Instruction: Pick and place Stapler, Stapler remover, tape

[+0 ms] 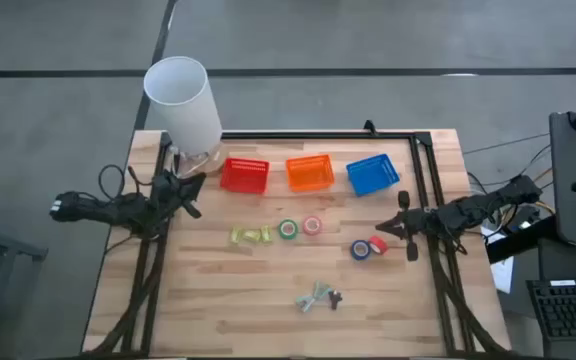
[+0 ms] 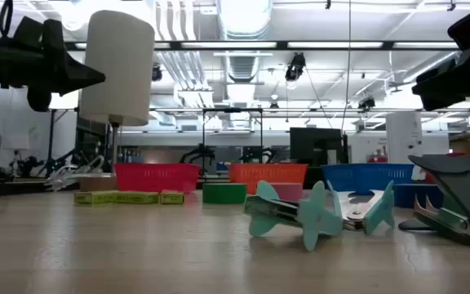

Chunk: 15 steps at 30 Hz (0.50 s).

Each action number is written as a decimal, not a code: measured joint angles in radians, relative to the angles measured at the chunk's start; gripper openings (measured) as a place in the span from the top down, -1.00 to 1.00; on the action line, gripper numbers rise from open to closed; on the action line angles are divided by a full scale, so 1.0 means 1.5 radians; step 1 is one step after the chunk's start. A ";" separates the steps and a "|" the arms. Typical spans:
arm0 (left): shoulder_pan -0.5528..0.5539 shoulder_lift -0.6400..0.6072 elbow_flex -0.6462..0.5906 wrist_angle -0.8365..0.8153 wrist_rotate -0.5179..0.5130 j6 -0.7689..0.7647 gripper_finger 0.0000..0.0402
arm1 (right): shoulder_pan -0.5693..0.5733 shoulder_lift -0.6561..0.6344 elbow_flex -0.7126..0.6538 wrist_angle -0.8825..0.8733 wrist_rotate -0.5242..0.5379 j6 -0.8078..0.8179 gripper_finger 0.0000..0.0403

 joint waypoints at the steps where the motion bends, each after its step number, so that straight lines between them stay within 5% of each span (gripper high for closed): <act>1: 0.000 0.000 0.000 0.000 0.000 0.000 0.88 | 0.000 0.000 0.000 0.000 0.000 0.000 0.96; 15: 0.000 0.000 0.000 0.000 0.000 0.000 0.87 | 0.000 0.000 0.000 0.000 0.000 0.000 0.96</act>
